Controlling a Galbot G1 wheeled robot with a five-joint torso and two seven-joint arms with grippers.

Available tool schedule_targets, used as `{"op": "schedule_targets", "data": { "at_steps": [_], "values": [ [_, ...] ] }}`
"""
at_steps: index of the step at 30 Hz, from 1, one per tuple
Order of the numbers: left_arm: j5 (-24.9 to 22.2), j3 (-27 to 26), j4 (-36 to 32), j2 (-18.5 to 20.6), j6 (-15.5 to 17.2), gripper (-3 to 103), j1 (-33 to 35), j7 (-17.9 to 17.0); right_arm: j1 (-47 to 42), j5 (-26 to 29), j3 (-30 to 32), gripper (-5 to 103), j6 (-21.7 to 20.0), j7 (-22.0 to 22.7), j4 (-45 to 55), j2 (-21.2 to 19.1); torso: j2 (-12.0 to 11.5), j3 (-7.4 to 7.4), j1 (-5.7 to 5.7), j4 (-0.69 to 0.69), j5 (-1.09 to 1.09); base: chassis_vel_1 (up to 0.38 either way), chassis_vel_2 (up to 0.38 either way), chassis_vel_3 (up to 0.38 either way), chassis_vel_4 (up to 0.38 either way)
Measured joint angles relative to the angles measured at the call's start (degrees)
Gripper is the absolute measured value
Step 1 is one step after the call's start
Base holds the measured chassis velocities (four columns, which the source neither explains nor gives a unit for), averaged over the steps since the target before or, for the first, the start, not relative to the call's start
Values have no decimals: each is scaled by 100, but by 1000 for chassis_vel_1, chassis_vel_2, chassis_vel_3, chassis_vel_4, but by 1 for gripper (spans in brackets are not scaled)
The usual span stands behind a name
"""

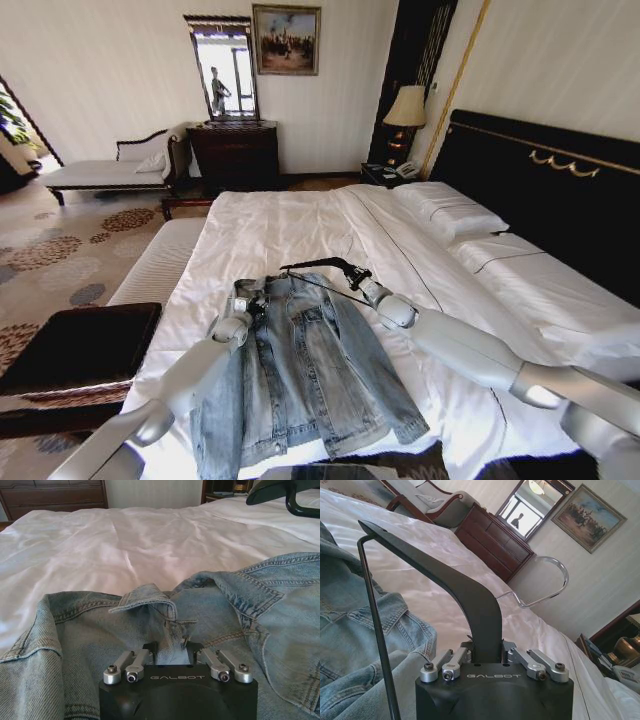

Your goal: Pick up the clothes from the bed and hang them on the clothes hanger.

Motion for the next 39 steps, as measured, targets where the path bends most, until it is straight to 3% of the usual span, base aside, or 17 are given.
{"op": "schedule_targets", "data": {
  "at_steps": [2, 6, 10, 16, 26, 39],
  "values": [
    [-4, -9, -3, 4, -1, 31, 8, 0, 0, -2, -9, 26, 1, 0, 1, 6, 0, 0, 0, 0, -1, 0, 0, 0, 0],
    [-17, -111, -36, 20, -11, 10, 55, 0, 34, -30, -94, 26, 5, -12, 2, 9, 0, 0, 0, 0, -1, 0, 0, 0, 0],
    [-67, -272, -202, 89, -22, 1, 139, -1, 200, -145, -277, 26, 43, -89, -23, 12, 0, 0, 0, -1, -1, 0, 0, 0, 0],
    [-165, -446, -563, 252, -24, 1, 274, -25, 540, -307, -622, 26, 118, -258, -121, 107, 0, 0, 0, 0, -1, 0, 0, 0, 0],
    [-69, -545, -1337, 443, -42, 1, 631, -95, 1097, -415, -1616, 26, 156, -477, -692, 750, 0, 0, 0, 0, -4, 0, 0, 0, 0],
    [33, -734, -1966, 746, -99, 1, 1266, -24, 1344, -325, -1855, 26, 246, -555, -1538, 1201, 0, 0, -1, 0, 0, 0, 0, 0, 0]
  ]
}}
